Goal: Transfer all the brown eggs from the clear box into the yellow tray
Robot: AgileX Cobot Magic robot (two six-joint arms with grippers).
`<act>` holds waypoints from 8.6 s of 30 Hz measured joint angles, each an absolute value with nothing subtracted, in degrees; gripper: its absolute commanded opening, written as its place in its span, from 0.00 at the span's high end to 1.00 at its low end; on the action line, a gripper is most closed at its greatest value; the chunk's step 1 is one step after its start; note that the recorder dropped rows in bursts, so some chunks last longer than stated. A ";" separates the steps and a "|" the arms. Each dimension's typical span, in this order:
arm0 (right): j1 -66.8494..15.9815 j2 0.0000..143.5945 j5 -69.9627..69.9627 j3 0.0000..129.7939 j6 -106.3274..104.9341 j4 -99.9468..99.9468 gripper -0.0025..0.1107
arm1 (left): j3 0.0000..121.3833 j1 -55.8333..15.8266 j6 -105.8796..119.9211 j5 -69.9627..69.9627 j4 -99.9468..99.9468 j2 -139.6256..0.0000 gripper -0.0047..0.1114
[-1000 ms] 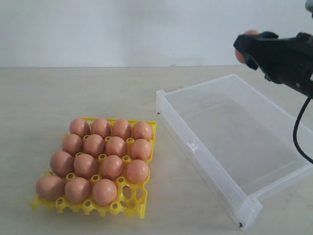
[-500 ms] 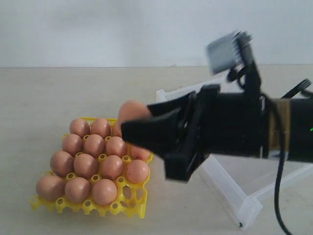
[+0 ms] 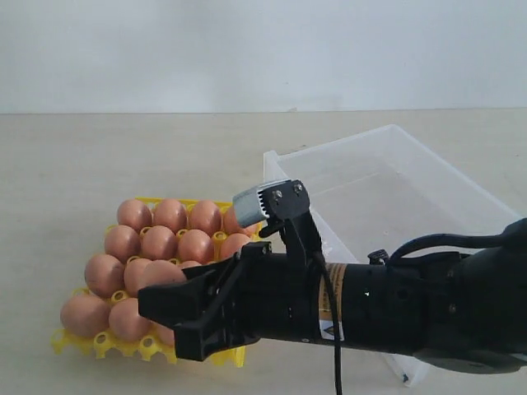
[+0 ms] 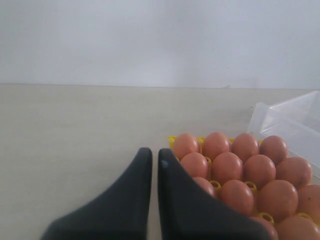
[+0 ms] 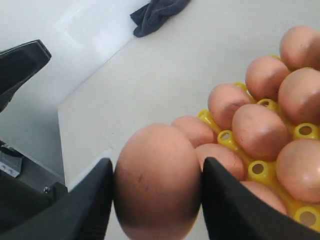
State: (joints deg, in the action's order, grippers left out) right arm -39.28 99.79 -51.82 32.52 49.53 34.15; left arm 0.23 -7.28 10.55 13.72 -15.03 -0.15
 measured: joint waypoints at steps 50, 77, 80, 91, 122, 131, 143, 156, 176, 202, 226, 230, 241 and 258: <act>-39.38 101.95 -39.58 32.62 19.93 19.25 0.98 | 0.23 -7.28 10.55 13.72 -15.03 -0.15 0.92; -39.38 101.95 -37.40 32.62 21.25 28.73 0.57 | 0.23 -7.28 10.55 13.72 -15.03 -0.15 0.92; -39.38 101.95 -37.40 32.62 21.25 28.73 0.53 | 0.23 -7.28 10.55 13.72 -15.03 -0.15 0.92; -39.38 101.95 -37.51 32.62 21.56 28.73 0.46 | 0.23 -7.28 10.55 13.72 -15.03 -0.15 0.92; -24.62 61.11 -30.62 32.62 -27.21 7.43 0.98 | 0.23 -7.28 10.55 13.72 -15.03 -0.15 0.92; -13.55 56.51 -57.73 32.62 -51.31 -59.44 0.98 | 0.23 -7.28 10.55 13.72 -15.03 -0.15 0.92; -10.95 44.86 -56.06 32.52 -64.47 -75.33 0.98 | 0.23 -7.28 10.55 13.72 -15.03 -0.15 0.92; -11.05 29.08 11.12 36.78 -68.37 -48.63 0.98 | 0.23 -7.28 10.55 13.72 -15.03 -0.15 0.92; -11.05 32.66 13.84 36.78 -67.23 -46.26 0.98 | 0.23 -7.28 10.55 13.72 -15.03 -0.15 0.92; -10.95 12.18 -24.34 6.59 -16.96 -1.66 0.98 | 0.23 -7.28 10.55 13.72 -15.03 -0.15 0.92; 0.23 0.26 16.07 -0.14 -11.94 -21.87 0.98 | 0.23 -7.28 10.55 13.57 -15.03 -0.15 0.92; 3.98 0.26 0.94 0.68 -15.97 -26.15 0.98 | 0.23 -7.28 10.55 13.57 -15.03 -0.15 0.92; 4.01 0.26 20.96 0.16 -28.05 -25.91 0.98 | 0.23 -7.28 10.55 13.57 -15.03 -0.15 0.92; 4.01 0.26 21.27 -0.07 -1.00 4.64 0.98 | 0.23 -7.28 10.55 13.57 -15.03 -0.15 0.92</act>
State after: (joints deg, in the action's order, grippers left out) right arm 4.01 0.26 21.27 -0.07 -1.00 4.64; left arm 0.23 -7.28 10.55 13.57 -15.03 -0.15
